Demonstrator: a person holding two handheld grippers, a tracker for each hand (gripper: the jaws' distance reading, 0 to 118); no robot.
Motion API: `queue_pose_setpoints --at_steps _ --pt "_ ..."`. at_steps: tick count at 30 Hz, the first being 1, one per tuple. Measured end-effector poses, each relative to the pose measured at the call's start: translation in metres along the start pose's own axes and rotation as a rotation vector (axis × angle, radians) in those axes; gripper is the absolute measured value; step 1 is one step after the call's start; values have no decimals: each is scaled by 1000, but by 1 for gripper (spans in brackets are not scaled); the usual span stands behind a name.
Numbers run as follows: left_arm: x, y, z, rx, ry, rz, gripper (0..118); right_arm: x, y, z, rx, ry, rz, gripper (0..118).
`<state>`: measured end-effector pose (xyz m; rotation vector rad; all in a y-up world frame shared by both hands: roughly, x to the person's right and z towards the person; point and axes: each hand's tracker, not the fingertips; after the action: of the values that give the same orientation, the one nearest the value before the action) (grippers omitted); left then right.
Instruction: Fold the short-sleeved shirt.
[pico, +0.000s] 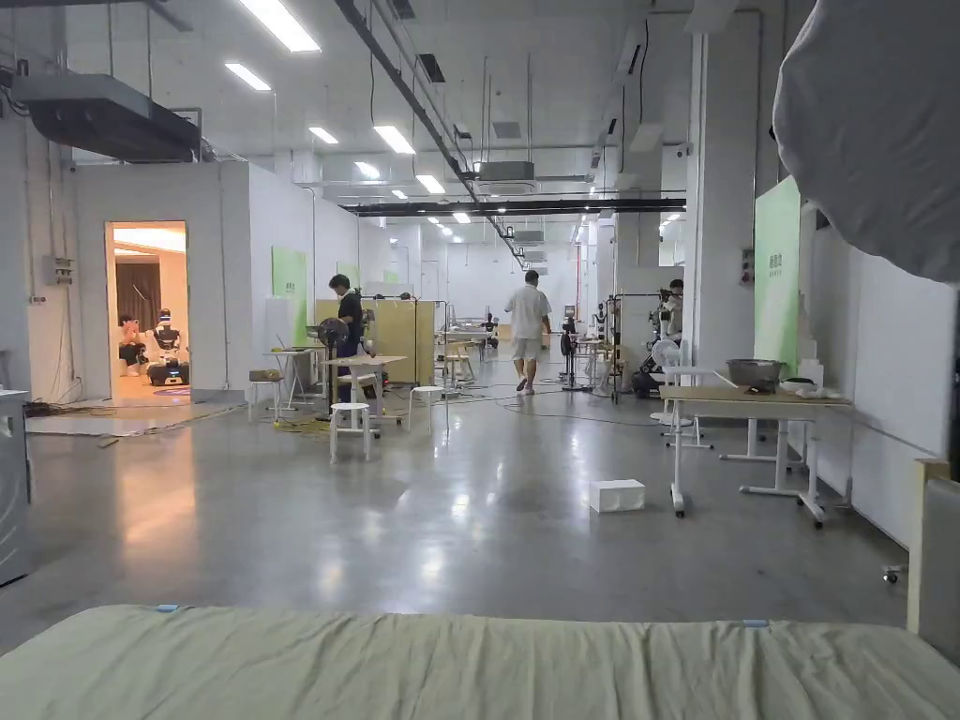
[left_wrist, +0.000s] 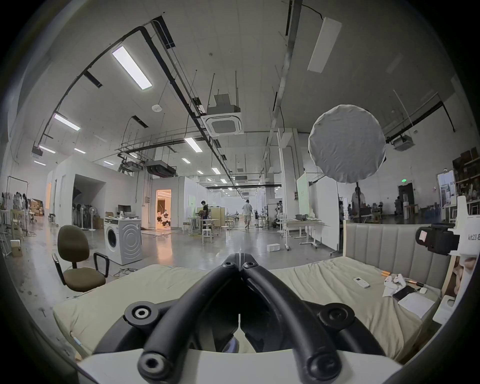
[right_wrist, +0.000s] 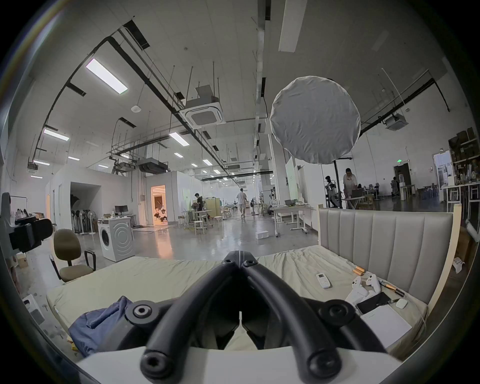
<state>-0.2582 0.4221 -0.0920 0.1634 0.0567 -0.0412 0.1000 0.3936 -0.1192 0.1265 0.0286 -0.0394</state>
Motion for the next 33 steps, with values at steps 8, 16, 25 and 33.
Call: queue_pose_setpoints --at_steps 8,16,25,33 --pt "15 -3 -16 -25 101 -339 0 -16 8 -8 25 -20 407 0" --pt "63 -149 0 -183 -275 -1460 0 -54 -94 1 -4 200 1418 0" --pt "24 -66 -5 -224 -142 -731 0 -52 -47 5 8 -8 1196 0" --pt "-56 -33 5 -124 -165 215 0 58 -20 7 -94 -54 7 0"
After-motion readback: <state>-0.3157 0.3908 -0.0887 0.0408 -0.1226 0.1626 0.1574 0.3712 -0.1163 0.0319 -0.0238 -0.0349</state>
